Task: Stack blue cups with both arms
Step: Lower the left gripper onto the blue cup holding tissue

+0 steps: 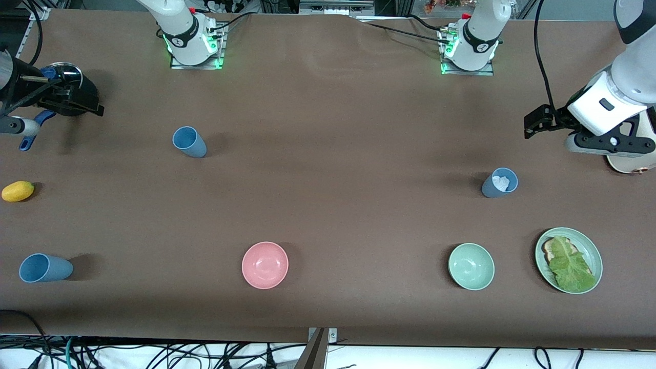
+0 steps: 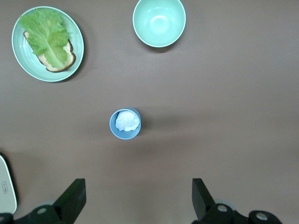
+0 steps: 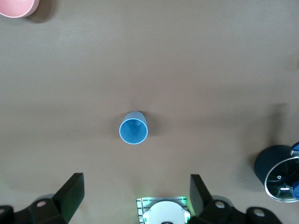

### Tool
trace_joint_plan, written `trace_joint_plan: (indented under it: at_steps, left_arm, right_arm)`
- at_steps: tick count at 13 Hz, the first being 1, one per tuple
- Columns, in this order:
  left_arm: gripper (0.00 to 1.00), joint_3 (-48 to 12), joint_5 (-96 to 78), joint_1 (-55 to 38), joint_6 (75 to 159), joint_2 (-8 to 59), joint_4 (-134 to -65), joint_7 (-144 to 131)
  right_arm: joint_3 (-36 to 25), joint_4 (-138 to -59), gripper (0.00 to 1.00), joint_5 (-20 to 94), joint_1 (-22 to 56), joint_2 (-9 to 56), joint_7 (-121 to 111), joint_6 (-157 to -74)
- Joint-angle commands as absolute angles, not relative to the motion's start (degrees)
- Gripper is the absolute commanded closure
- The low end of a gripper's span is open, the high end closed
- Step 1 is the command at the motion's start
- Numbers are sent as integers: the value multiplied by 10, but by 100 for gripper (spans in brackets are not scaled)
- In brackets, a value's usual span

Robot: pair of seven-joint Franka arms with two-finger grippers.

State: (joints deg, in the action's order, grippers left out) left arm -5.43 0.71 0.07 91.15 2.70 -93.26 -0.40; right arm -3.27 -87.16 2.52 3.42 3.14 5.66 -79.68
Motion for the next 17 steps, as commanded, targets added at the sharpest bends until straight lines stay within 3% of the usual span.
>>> trace_joint_plan:
  at_steps: [1, 6, 14, 17]
  left_arm:
    - [0, -56, -3, 7, 902, 32, -940, -3]
    - [0, -56, 7, 7, 906, 100, -945, -3]
    - [0, -56, 40, 104, 1031, 241, -950, 149]
    - [0, -57, 63, 105, 1104, 243, -1024, 144]
  right_arm:
    - [-31, -860, 0, 29, 23, 35, 54, -794]
    - [-31, -860, 0, 32, 10, 40, 56, -800]
    - [-31, -859, 0, 31, 4, 40, 59, -801]
    - [-31, -859, 0, 31, 1, 40, 59, -801]
